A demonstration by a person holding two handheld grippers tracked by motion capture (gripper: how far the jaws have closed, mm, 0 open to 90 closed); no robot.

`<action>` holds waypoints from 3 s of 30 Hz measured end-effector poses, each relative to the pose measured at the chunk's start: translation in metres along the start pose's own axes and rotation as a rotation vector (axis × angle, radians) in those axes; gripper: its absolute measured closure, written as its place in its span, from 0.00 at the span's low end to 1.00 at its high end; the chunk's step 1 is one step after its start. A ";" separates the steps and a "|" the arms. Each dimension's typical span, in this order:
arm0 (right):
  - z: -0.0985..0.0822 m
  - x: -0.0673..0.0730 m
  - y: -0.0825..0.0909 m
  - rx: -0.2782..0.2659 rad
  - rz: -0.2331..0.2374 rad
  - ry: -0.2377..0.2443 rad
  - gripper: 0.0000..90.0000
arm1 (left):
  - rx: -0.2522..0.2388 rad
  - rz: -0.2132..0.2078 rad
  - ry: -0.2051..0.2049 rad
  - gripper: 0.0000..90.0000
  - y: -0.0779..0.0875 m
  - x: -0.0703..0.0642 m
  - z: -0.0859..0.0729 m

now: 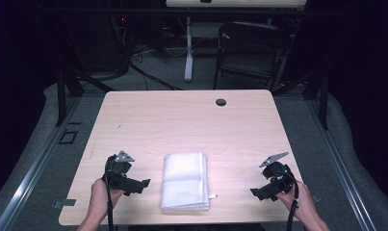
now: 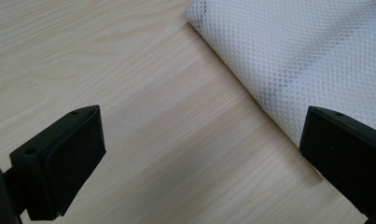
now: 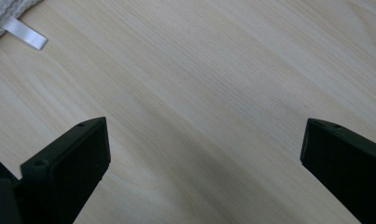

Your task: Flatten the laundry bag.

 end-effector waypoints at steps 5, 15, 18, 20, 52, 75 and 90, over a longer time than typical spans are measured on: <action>0.001 0.003 0.000 -0.013 0.004 -0.005 0.01 | -0.008 0.000 -0.014 0.00 0.001 -0.003 0.002; 0.002 0.005 0.000 -0.009 0.004 -0.012 0.01 | -0.013 -0.023 -0.049 0.00 0.000 -0.019 0.008; 0.002 0.006 0.001 -0.007 0.009 -0.007 0.01 | -0.008 -0.030 -0.065 0.00 -0.001 -0.025 0.009; 0.002 0.005 0.001 0.000 -0.001 0.002 0.01 | -0.008 -0.034 -0.068 0.00 -0.002 -0.027 0.010; 0.004 0.010 0.000 0.008 0.016 -0.004 0.03 | 0.061 -0.185 -0.298 0.06 -0.038 -0.101 0.022; 0.006 0.019 -0.002 0.015 0.037 0.013 0.05 | 0.182 -0.208 -0.413 0.15 -0.078 -0.132 0.021; 0.008 0.025 -0.002 0.011 0.064 0.007 0.05 | 0.211 -0.167 -0.445 0.37 -0.090 -0.130 0.018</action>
Point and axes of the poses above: each handheld gripper's, and its own axes: y roughly backward along the jaws, z roughly out of its top, x roughly to its left, the point moved 5 cm from there along -y, roughly forward along the jaws, and after that the axes turned 3 degrees about -z, right-handed, at the moved point
